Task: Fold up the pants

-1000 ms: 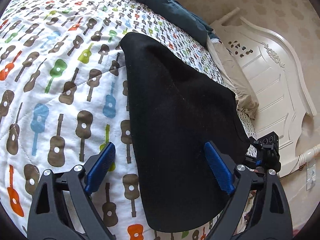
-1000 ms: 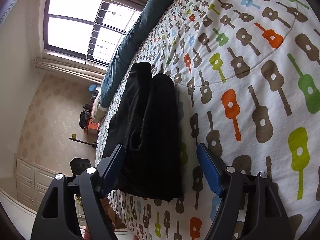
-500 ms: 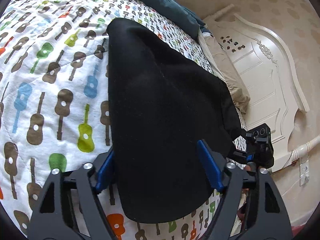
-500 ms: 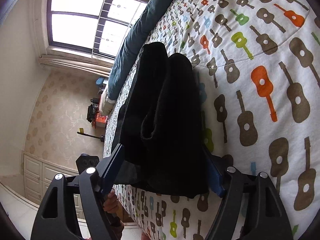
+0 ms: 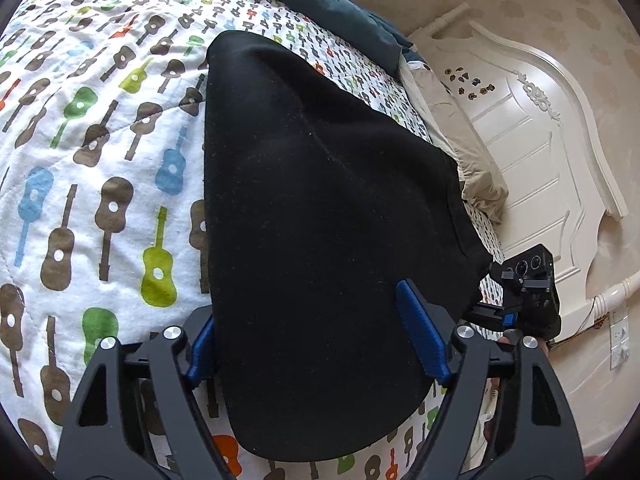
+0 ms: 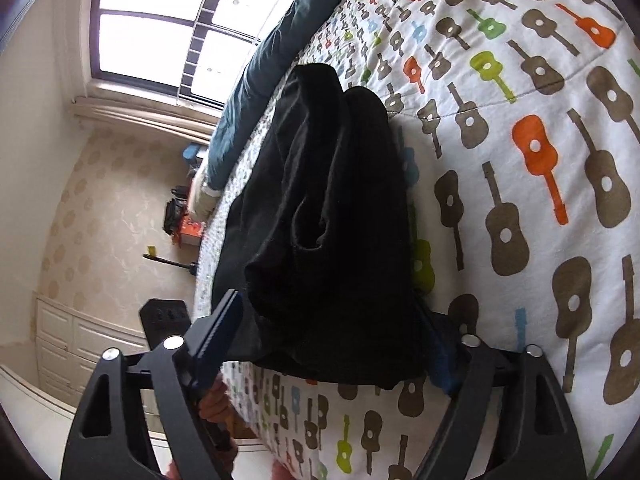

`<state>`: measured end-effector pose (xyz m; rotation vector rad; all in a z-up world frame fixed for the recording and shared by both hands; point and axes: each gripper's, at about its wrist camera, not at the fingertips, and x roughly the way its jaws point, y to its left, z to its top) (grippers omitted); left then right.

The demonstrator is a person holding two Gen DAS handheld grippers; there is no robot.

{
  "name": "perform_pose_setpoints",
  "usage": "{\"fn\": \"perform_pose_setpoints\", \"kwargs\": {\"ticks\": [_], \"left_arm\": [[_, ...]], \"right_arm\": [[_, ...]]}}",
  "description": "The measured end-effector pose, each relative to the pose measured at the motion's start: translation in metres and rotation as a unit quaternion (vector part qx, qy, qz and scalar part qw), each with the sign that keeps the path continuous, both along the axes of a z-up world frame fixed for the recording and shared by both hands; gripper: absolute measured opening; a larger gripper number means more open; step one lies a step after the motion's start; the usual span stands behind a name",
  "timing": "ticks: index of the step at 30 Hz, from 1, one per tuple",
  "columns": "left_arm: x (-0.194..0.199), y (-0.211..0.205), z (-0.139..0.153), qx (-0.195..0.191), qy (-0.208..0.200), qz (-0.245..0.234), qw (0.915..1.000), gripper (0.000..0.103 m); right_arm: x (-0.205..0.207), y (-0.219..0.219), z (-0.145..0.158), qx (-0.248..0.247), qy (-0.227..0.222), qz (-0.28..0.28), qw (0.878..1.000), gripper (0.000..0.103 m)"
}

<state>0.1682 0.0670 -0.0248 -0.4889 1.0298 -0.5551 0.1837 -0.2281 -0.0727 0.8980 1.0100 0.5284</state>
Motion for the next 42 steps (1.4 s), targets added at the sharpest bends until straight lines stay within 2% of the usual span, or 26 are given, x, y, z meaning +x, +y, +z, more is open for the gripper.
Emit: {"fn": "perform_pose_setpoints", "kwargs": {"ticks": [1, 2, 4, 10, 16, 24, 26, 28, 30, 32, 35, 42], "left_arm": [[-0.001, -0.001, 0.001, 0.007, -0.003, -0.001, 1.0000, 0.068], [-0.001, 0.000, 0.002, 0.011, -0.005, -0.001, 0.9999, 0.066], [-0.004, 0.000, 0.006, 0.017, -0.011, -0.004, 0.9998, 0.058], [-0.018, -0.003, 0.017, 0.036, -0.018, -0.007, 0.9992, 0.054], [-0.043, 0.001, 0.010, 0.023, -0.016, -0.008, 0.9996, 0.054], [-0.056, 0.000, 0.010, 0.025, -0.021, -0.003, 0.9995, 0.055], [-0.056, 0.000, 0.009, 0.028, -0.025, 0.000, 0.9993, 0.060], [-0.056, 0.002, 0.006, 0.034, -0.024, 0.018, 0.9990, 0.080], [-0.056, 0.005, 0.003, 0.042, -0.026, 0.035, 0.9982, 0.092], [-0.057, 0.006, 0.001, 0.035, -0.028, 0.039, 0.9982, 0.094], [-0.059, 0.006, 0.001, 0.041, -0.035, 0.043, 0.9977, 0.098], [-0.074, 0.004, 0.005, 0.064, -0.030, 0.080, 0.9943, 0.100]], "right_arm": [[0.002, 0.002, -0.002, -0.006, 0.008, 0.002, 1.000, 0.046], [0.001, -0.001, -0.004, 0.010, 0.009, -0.002, 1.000, 0.040], [-0.003, -0.005, -0.001, 0.020, 0.003, -0.005, 1.000, 0.036], [-0.024, -0.009, 0.009, 0.029, -0.008, -0.005, 1.000, 0.034], [-0.047, -0.014, -0.007, 0.059, 0.005, -0.006, 0.998, 0.034], [-0.059, -0.015, -0.011, 0.060, 0.007, -0.008, 0.998, 0.034], [-0.060, -0.013, -0.016, 0.053, 0.010, -0.008, 0.999, 0.041], [-0.061, -0.014, -0.018, 0.052, 0.014, -0.013, 0.998, 0.048], [-0.062, -0.012, -0.015, 0.042, 0.011, -0.007, 0.999, 0.055], [-0.064, -0.009, -0.009, 0.023, 0.005, -0.001, 1.000, 0.064], [-0.072, -0.004, -0.001, -0.004, -0.002, 0.001, 1.000, 0.071], [-0.092, 0.010, 0.009, -0.083, -0.019, -0.007, 0.996, 0.074]]}}
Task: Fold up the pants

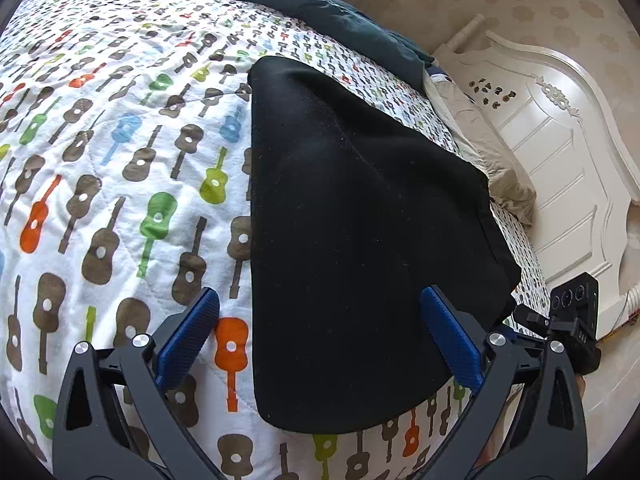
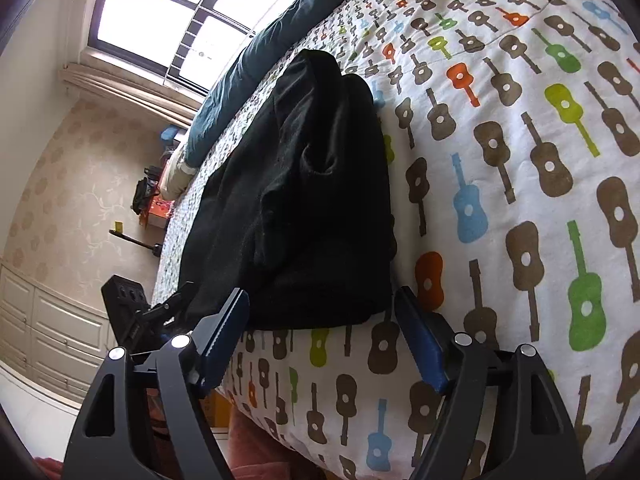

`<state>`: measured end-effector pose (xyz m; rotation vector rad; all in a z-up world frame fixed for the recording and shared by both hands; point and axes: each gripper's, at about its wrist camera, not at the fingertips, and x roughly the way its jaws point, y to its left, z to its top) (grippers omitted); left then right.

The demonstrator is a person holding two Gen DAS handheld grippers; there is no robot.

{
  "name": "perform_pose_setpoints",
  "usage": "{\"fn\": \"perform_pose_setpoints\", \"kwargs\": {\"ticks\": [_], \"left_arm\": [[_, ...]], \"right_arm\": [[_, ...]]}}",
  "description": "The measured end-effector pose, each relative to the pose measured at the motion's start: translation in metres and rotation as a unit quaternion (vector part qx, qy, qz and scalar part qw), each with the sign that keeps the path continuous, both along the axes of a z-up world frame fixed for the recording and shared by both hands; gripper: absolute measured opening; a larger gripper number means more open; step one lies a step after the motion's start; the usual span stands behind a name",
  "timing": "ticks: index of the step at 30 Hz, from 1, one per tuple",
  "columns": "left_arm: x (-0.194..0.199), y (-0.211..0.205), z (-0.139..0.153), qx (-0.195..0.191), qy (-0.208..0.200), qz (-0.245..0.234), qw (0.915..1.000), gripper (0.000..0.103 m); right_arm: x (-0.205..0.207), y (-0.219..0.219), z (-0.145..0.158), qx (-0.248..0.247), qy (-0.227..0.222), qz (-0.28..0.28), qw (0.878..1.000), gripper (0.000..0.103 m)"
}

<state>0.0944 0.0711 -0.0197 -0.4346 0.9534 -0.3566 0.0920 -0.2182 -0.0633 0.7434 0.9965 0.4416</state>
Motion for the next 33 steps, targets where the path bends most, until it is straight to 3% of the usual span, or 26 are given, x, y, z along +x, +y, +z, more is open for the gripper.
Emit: {"fn": "perform_pose_setpoints", "kwargs": {"ticks": [6, 13, 19, 21, 24, 29, 33], "left_arm": [[-0.025, -0.003, 0.012, 0.029, 0.002, 0.047, 0.9985, 0.100], [-0.057, -0.028, 0.034, 0.130, -0.036, 0.060, 0.9890, 0.100], [-0.071, -0.059, 0.039, 0.239, -0.065, 0.057, 0.9670, 0.100], [-0.073, -0.063, 0.038, 0.259, -0.072, 0.061, 0.9613, 0.100], [-0.075, -0.064, 0.036, 0.266, -0.072, 0.077, 0.9583, 0.100], [-0.077, -0.058, 0.036, 0.248, -0.058, 0.104, 0.9614, 0.100], [-0.079, -0.061, 0.037, 0.264, -0.061, 0.115, 0.9556, 0.100]], "right_arm": [[-0.019, 0.025, 0.013, -0.127, -0.028, -0.013, 0.991, 0.075], [-0.027, 0.052, 0.015, -0.226, -0.045, -0.027, 0.973, 0.076], [-0.035, 0.055, 0.015, -0.239, -0.048, -0.043, 0.969, 0.077], [-0.037, 0.055, 0.016, -0.239, -0.050, -0.046, 0.969, 0.078], [-0.039, 0.057, 0.016, -0.241, -0.050, -0.049, 0.968, 0.078], [-0.048, 0.062, 0.019, -0.244, -0.054, -0.051, 0.967, 0.078], [-0.050, 0.064, 0.019, -0.246, -0.054, -0.046, 0.967, 0.078]]}}
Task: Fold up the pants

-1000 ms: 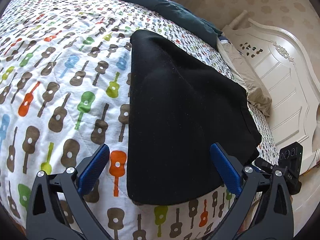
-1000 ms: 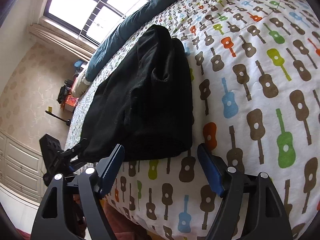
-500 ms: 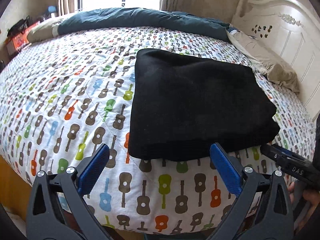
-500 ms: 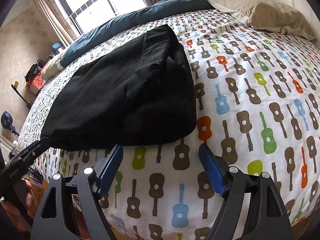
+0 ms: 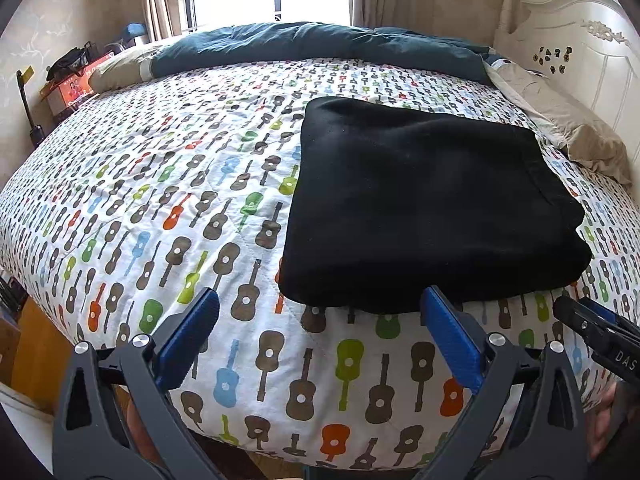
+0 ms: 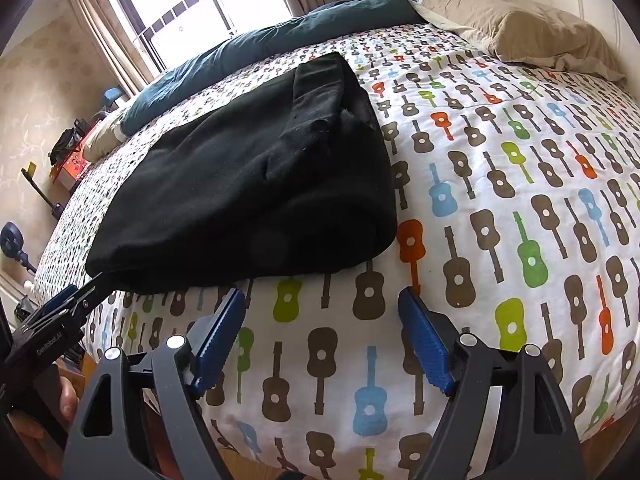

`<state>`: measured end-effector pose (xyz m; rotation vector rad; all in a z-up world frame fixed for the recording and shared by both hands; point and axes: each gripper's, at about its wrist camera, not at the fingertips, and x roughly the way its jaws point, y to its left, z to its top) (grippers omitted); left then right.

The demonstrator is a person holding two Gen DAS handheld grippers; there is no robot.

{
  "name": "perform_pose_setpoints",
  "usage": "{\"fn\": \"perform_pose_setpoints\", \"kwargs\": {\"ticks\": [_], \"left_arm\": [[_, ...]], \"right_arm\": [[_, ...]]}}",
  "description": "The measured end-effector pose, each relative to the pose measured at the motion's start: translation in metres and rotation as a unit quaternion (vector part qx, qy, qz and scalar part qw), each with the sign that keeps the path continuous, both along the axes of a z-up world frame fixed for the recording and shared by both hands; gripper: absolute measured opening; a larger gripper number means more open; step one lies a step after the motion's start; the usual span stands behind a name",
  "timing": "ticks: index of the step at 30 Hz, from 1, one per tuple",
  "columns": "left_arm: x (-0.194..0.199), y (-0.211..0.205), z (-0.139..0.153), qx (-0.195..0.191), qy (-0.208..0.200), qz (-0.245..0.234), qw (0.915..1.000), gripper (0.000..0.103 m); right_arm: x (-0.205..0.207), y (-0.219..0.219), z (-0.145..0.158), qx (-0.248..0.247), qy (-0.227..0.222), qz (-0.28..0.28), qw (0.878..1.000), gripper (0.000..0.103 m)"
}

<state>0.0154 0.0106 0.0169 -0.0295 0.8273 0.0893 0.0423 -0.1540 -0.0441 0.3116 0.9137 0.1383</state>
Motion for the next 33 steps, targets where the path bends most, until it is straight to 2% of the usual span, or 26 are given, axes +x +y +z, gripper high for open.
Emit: {"fn": "perform_pose_setpoints", "kwargs": {"ticks": [7, 33], "left_arm": [[-0.0003, -0.0015, -0.0013, -0.023, 0.004, -0.007, 0.9997, 0.100], [0.0000, -0.0062, -0.0092, -0.019, 0.021, 0.000, 0.9996, 0.100]], "right_arm": [[-0.0008, 0.0054, 0.0012, -0.004, 0.003, 0.004, 1.000, 0.078], [0.0012, 0.0074, -0.0009, -0.011, 0.010, 0.007, 1.000, 0.078]]}}
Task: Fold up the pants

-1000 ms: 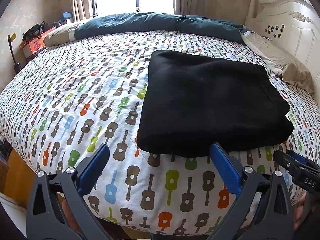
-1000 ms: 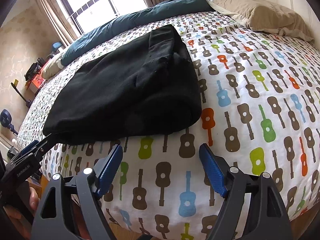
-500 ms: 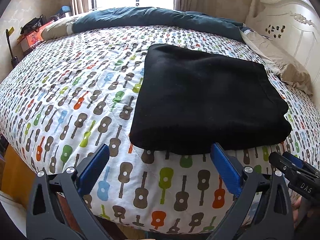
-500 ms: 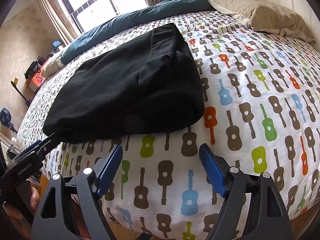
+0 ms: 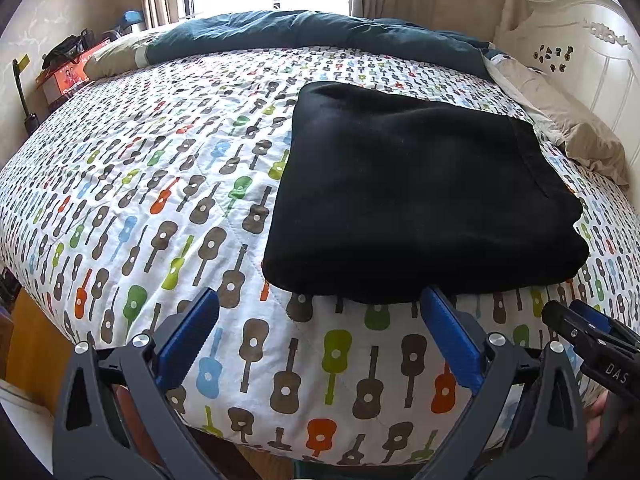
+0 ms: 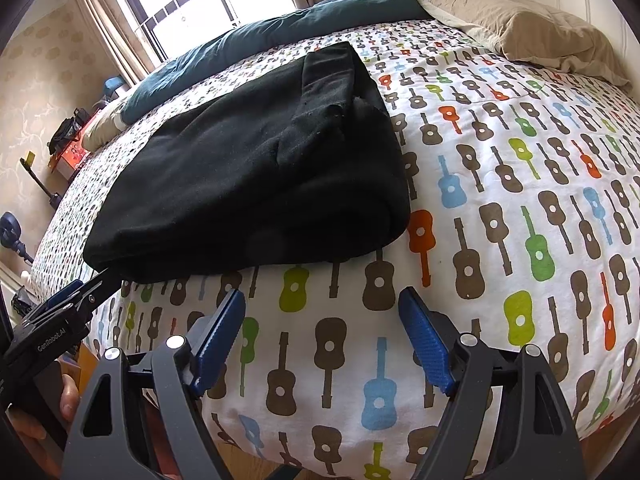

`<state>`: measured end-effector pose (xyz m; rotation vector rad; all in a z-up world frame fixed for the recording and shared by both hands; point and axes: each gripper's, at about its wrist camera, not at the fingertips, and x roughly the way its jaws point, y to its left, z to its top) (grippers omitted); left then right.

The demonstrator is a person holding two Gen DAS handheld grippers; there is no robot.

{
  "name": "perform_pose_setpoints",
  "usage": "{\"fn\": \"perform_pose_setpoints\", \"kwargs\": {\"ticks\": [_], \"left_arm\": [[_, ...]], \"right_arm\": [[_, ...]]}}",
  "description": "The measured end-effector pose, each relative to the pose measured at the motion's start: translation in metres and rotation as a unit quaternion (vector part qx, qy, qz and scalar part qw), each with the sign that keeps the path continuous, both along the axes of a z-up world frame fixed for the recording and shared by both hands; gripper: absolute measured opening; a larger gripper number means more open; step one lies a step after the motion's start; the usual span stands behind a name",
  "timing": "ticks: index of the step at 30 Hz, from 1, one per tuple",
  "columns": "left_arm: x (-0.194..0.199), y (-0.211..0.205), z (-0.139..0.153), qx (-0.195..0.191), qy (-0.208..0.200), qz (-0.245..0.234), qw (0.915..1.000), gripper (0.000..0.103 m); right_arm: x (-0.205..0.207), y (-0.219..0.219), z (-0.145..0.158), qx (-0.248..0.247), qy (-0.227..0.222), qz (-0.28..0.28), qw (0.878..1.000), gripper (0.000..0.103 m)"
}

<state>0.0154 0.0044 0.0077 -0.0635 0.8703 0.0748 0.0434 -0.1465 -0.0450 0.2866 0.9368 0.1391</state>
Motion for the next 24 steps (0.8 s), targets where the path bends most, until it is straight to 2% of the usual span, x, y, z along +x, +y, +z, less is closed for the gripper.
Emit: {"fn": "perform_pose_setpoints", "kwargs": {"ticks": [8, 12, 15, 18, 21, 24], "left_arm": [[0.001, -0.001, -0.003, -0.001, 0.001, -0.002, 1.0000, 0.100], [0.000, 0.003, 0.000, -0.025, -0.032, 0.008, 0.9991, 0.100], [0.003, 0.003, 0.009, -0.023, -0.041, -0.008, 0.9989, 0.100], [0.010, 0.010, 0.026, -0.025, -0.052, -0.017, 0.9982, 0.100], [0.020, 0.025, 0.049, 0.005, -0.074, -0.011, 0.9972, 0.100], [0.040, 0.049, 0.066, 0.015, -0.091, 0.004, 0.9957, 0.100]], "right_arm": [[0.000, 0.002, -0.002, -0.002, 0.001, 0.003, 1.000, 0.081], [-0.001, 0.002, -0.003, -0.003, -0.001, 0.004, 1.000, 0.082], [-0.002, 0.002, -0.002, -0.003, -0.006, 0.008, 1.000, 0.082], [-0.007, -0.004, 0.007, 0.000, -0.015, 0.004, 1.000, 0.082], [-0.010, -0.015, 0.029, 0.006, -0.034, -0.002, 0.999, 0.082], [0.001, -0.023, 0.055, -0.005, -0.062, 0.003, 0.998, 0.084]]}}
